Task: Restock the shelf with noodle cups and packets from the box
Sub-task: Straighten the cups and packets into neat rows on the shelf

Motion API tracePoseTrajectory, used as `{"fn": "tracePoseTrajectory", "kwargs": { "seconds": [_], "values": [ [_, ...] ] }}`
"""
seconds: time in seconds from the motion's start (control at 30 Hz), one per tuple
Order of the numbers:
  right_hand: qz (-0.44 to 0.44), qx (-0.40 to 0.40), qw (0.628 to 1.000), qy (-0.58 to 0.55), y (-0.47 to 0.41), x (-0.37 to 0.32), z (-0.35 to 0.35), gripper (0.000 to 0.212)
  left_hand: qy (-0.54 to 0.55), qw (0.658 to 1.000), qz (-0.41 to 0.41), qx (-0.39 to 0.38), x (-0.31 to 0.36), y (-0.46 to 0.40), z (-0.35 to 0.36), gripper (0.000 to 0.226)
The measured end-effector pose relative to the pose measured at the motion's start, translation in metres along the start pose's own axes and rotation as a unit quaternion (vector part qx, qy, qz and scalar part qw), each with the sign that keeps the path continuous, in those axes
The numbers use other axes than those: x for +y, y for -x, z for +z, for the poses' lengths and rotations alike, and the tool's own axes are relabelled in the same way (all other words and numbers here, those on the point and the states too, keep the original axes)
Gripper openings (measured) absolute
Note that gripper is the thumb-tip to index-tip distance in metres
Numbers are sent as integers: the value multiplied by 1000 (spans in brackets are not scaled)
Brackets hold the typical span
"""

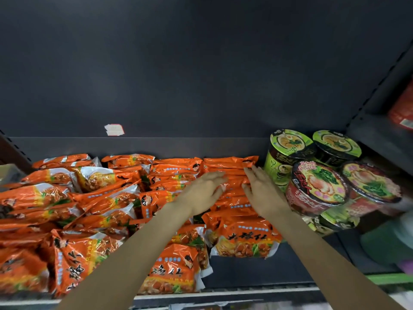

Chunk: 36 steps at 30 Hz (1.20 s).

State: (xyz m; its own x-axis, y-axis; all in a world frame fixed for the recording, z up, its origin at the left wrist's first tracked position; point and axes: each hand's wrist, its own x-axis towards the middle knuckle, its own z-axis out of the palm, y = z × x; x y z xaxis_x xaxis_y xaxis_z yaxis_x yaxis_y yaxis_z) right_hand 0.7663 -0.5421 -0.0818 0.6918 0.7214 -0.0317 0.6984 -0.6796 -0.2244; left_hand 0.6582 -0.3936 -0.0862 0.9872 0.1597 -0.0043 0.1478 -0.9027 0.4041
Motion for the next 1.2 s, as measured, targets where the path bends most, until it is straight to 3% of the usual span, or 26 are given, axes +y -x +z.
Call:
{"fn": "tracePoseTrajectory", "kwargs": {
  "seconds": [0.13, 0.23, 0.33, 0.53, 0.7, 0.83, 1.0, 1.2],
  "values": [
    [31, -56, 998, -14, 26, -1, 6, 62, -62, 993, 5, -97, 3, 11, 8, 55],
    [20, -75, 996, -51, 27, -5, 9, 64, -125, 987, -31, -96, -1, 15, 9, 62],
    [-1, -80, 996, -47, 26, -10, 11, 63, -121, 985, -69, -104, -3, 19, 8, 66],
    [-31, -34, 997, 66, 24, 7, 14, 64, -86, 994, -32, -64, 6, 21, 8, 55],
    [-7, -13, 996, 87, 20, 5, 7, 53, -63, 987, -135, 56, -2, 11, 5, 48],
    [-5, 0, 997, 80, 9, -2, 4, 52, 10, 989, -139, 47, -11, 1, 2, 52],
    [-32, -74, 993, 88, -4, -1, 11, 61, -98, 991, -95, -16, -13, -7, 0, 51],
    [6, -52, 993, 108, -8, -2, 13, 60, -172, 979, -107, -15, -17, -4, 1, 45]
  ]
}}
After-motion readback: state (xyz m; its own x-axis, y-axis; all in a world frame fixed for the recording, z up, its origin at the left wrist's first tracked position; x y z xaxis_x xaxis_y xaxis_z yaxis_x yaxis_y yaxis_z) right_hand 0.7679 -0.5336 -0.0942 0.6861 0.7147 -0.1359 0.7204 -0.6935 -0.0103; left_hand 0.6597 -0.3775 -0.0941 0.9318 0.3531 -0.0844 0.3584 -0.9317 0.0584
